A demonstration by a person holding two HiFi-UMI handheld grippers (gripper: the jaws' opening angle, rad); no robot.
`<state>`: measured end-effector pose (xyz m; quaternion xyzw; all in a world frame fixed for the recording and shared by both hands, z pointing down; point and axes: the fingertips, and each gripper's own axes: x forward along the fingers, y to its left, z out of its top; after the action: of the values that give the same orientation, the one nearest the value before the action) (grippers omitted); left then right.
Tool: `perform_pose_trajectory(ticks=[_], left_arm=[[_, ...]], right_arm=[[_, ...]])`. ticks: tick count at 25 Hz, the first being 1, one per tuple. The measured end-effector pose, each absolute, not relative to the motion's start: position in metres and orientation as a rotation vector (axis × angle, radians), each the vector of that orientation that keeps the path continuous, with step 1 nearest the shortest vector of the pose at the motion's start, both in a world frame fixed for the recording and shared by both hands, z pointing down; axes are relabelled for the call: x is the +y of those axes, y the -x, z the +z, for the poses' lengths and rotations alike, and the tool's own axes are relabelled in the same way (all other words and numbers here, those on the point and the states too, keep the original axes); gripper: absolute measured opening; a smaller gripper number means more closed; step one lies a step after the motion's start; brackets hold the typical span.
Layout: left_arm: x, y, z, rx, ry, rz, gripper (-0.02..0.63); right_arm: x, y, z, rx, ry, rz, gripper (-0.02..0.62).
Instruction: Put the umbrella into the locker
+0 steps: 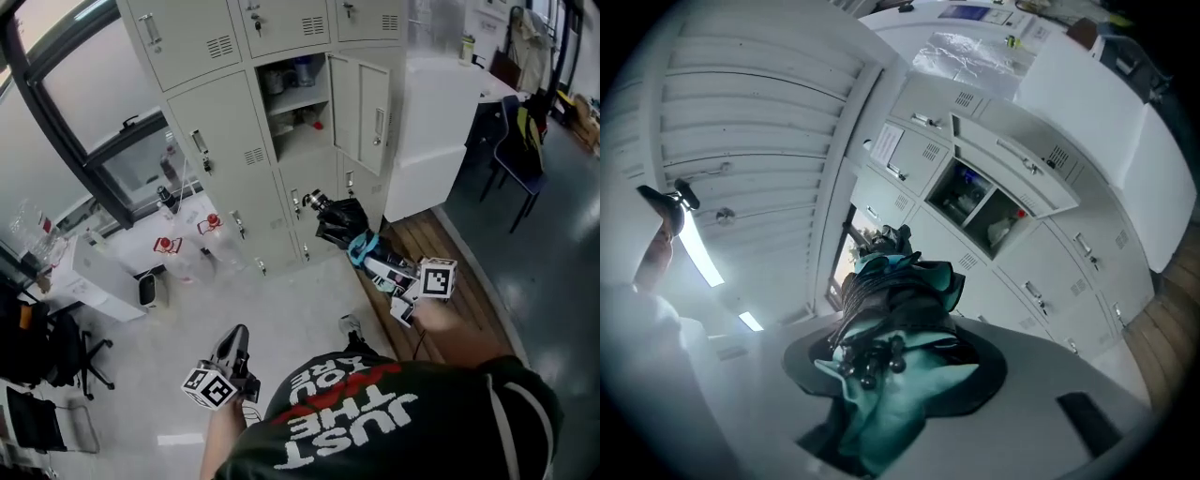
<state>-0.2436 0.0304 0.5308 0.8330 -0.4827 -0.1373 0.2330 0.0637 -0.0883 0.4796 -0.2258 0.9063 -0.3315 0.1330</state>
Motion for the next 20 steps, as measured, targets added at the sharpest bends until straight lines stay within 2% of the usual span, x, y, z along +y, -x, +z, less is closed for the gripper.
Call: perform_pose_trajectory(ticks=[10,20], left_arm=[[-0.211,0.208,0.504,-1.460,-2.220,-0.482,0.015],[-0.352,0.182,0.482,-1.454,-2.241,-0.463,0.015]], right_arm=[[-0.353,-0.054,0.459,2.748,0.490,-0.945,0.215],[-0.483,-0.056,0.444,2.829,0.571,-0.865,0.215]])
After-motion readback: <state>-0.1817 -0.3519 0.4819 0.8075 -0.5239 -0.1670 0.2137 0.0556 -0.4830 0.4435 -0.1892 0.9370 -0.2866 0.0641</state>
